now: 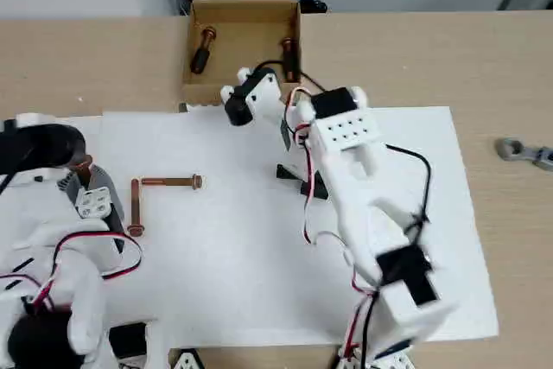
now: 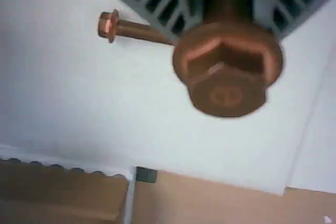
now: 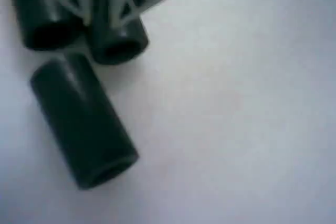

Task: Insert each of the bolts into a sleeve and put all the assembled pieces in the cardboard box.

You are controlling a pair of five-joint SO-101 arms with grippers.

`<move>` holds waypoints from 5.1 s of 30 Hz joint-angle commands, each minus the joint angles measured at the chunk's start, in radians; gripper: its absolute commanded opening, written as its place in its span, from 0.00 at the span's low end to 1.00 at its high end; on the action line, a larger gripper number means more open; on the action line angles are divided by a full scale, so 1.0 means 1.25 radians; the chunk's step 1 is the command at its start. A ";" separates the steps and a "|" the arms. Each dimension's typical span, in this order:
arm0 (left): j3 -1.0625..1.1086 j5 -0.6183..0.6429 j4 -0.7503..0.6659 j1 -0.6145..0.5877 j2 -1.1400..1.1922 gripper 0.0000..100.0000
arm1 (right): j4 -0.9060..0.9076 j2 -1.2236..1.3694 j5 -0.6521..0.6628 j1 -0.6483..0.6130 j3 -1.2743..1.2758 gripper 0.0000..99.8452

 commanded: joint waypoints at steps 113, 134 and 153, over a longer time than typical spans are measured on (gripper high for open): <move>0.017 -0.002 -0.027 -0.011 0.014 0.01 | 0.186 0.516 0.210 -0.039 -0.436 0.18; 0.012 -0.002 -0.027 -0.011 0.014 0.01 | 0.223 0.315 -0.109 -0.061 -0.439 0.01; 0.012 -0.004 -0.028 -0.011 0.014 0.01 | 0.222 -0.326 -0.184 -0.048 -0.435 0.00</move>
